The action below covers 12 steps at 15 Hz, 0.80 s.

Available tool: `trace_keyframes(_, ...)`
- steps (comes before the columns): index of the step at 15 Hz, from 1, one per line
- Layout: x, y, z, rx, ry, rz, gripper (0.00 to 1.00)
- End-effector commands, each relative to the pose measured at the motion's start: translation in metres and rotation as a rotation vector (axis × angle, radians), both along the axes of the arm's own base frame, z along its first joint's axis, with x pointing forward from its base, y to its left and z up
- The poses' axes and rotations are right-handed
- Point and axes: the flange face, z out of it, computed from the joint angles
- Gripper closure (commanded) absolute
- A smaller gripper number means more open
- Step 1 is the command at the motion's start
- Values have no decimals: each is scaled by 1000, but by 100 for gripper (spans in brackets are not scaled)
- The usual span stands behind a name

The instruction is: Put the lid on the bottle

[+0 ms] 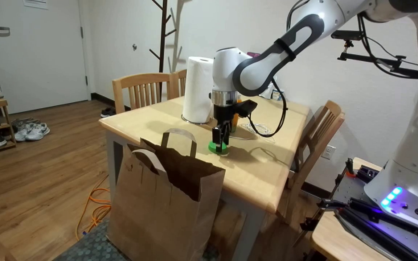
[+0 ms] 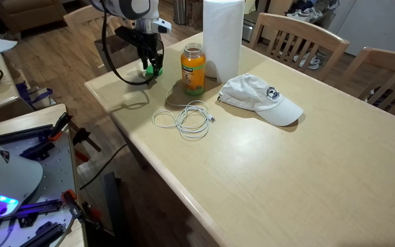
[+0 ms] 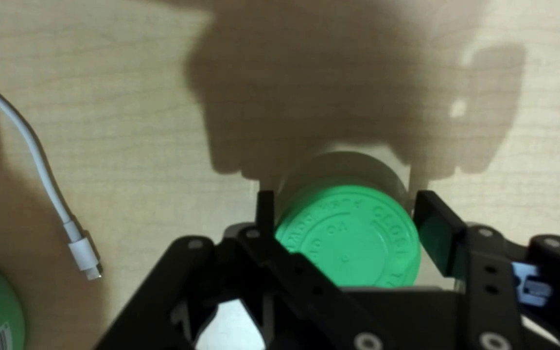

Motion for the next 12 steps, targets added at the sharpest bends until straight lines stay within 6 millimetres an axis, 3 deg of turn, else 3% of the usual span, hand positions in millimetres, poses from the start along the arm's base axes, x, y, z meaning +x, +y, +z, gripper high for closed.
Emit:
trace_keyframes(1,0,1,10,-19,-9,22,53)
trace_keyframes(4,-2,1,15,-27,-15,21,53)
trace_keyframes(7,2,-7,32,-53,-40,11,53)
trace_keyframes(12,12,-28,89,-91,-107,-38,53)
